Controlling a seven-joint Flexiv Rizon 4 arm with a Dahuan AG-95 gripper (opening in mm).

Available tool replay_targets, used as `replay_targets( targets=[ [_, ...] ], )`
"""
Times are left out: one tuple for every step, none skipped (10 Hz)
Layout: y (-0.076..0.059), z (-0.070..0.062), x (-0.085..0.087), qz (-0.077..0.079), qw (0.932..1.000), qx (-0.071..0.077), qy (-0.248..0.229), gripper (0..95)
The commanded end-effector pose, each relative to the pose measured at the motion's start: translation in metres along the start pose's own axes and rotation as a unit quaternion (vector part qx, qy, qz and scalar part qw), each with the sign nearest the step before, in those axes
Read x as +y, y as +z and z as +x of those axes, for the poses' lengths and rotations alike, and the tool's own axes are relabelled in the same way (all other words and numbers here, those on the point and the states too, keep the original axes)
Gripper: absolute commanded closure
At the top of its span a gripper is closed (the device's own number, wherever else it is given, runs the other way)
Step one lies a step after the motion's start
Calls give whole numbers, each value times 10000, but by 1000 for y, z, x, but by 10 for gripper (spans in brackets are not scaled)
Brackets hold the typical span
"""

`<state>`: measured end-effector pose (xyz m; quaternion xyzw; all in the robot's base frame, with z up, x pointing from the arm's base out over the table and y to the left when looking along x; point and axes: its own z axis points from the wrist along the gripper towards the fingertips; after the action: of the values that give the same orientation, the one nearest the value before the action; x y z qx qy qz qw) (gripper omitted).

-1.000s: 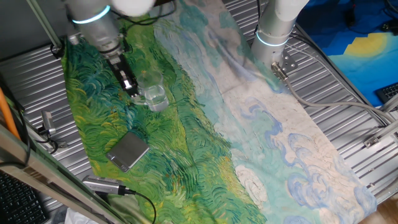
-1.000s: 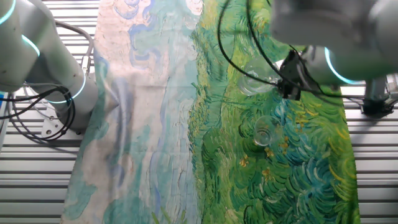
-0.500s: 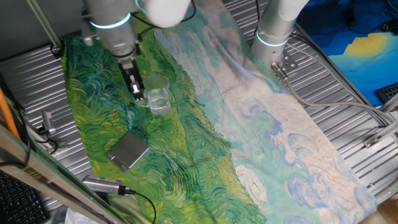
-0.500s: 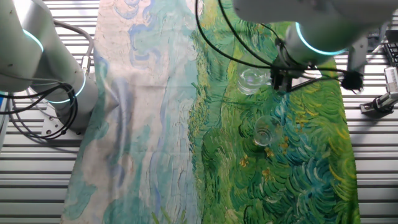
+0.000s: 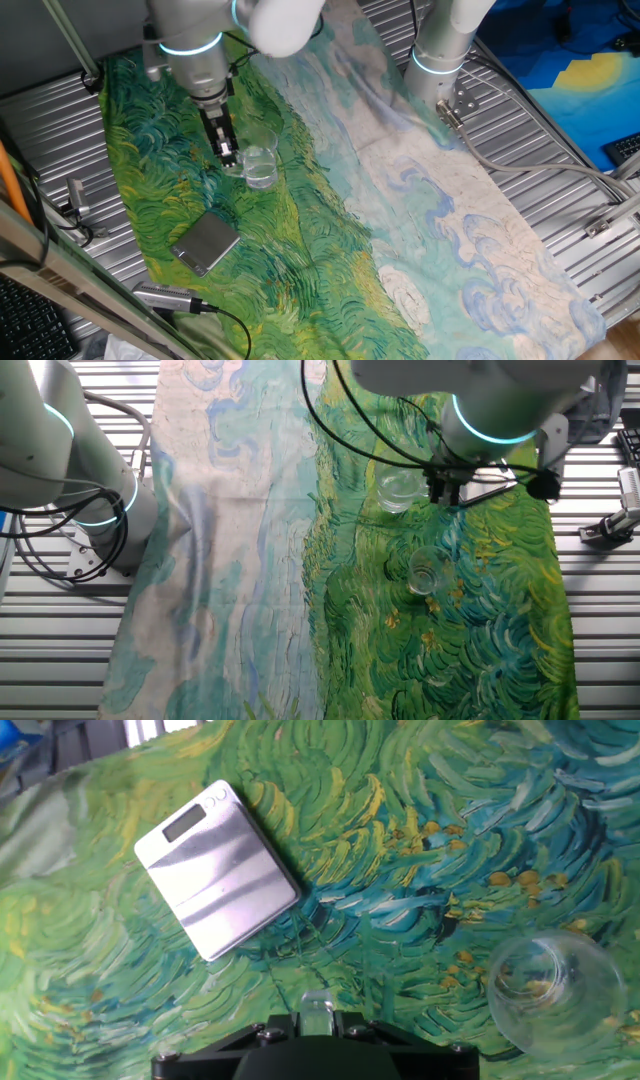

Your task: Pour the water from one cup into another empty cup

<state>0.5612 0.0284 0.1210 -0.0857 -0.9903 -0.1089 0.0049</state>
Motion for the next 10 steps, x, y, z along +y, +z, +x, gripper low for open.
replay_targets(
  targets=[
    [2, 3, -5, 324, 9994, 85, -133, 950],
    [3, 3, -10, 556, 9981, 129, -245, 950],
    [1, 0, -16, 743, 9964, 204, -358, 950],
    [-1, -4, -22, 866, 9949, 275, -450, 950],
    [-5, -8, -27, 880, 9944, 326, -485, 950],
    [-6, -8, -27, 892, 9944, 329, -470, 950],
    [-5, -8, -27, 896, 9943, 329, -478, 950],
    [-5, -8, -27, 884, 9944, 333, -476, 950],
    [-6, -8, -27, 870, 9945, 333, -481, 950],
    [-6, -8, -27, 860, 9946, 337, -476, 950]
  ],
)
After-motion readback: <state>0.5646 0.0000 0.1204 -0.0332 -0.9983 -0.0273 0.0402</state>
